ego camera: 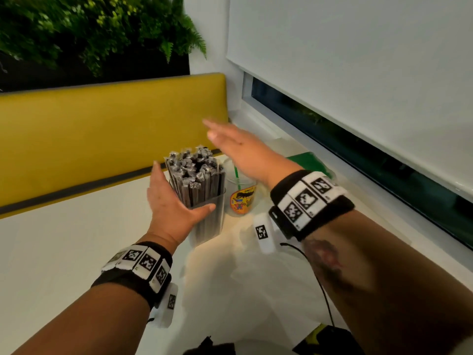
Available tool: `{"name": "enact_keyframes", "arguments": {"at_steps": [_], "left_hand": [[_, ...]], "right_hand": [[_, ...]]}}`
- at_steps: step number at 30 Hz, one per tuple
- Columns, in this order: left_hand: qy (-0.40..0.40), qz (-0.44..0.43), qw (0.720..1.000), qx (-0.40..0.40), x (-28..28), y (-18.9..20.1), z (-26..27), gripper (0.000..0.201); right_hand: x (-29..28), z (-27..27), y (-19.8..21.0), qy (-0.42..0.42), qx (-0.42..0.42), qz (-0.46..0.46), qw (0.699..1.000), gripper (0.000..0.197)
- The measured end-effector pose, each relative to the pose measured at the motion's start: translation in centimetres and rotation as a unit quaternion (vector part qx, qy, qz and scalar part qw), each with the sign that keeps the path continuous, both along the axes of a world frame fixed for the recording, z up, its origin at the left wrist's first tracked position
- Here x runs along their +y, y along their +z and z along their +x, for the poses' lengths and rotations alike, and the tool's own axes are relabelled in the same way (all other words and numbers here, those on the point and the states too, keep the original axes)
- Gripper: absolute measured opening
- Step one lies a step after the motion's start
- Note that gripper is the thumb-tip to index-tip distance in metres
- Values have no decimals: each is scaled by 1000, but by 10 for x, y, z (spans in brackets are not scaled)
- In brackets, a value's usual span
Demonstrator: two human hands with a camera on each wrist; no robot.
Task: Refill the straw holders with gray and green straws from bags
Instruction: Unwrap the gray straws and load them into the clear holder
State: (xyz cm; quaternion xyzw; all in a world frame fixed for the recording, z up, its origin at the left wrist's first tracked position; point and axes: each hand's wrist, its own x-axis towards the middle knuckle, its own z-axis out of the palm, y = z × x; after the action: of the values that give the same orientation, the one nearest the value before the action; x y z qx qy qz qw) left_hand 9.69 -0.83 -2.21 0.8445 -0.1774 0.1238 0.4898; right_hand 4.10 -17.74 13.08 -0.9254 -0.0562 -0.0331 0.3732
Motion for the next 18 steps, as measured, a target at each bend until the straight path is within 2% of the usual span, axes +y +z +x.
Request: {"name": "enact_keyframes", "arguments": {"at_steps": [2,3,5,7,8,9,11,12,13,15,16,18], "left_hand": [[5,14,990,-141,0,19,-24,129],[-23,0,977,-214,-2,31,-40,119],[-147,-15,943,-298,-14,44,-71,92],[-298,35,903,-307,-33,39,-94,74],[-349,95,887,-288,-44,29,-101,76],[-374,175,876,-249,-55,14,-106,87],[-370,335,858,-126,-73,-18,-106,111],[-353,383,851,-66,-81,-31,-103,113],[-333,400,854,-11,-87,-42,-100,103],[-300,356,883,59,-98,-51,-91,67],[-290,318,900,74,-104,-48,-88,51],[-291,249,920,82,-117,-38,-87,31]], "right_hand": [[-19,-27,16,-32,-53,109,992,36],[-31,-43,20,-35,-64,153,986,28],[-50,-78,25,-23,-47,235,971,19],[-63,-112,21,-28,11,240,970,18],[-68,-125,16,-37,54,207,976,18],[-73,-135,7,-41,105,170,979,18],[-72,-149,-18,-14,212,112,971,16],[-68,-154,-36,14,254,72,964,18],[-63,-158,-57,45,286,9,957,22],[-46,-166,-101,51,284,-139,947,30],[-40,-169,-121,14,259,-188,947,34],[-34,-173,-152,-85,194,-201,956,40]]}}
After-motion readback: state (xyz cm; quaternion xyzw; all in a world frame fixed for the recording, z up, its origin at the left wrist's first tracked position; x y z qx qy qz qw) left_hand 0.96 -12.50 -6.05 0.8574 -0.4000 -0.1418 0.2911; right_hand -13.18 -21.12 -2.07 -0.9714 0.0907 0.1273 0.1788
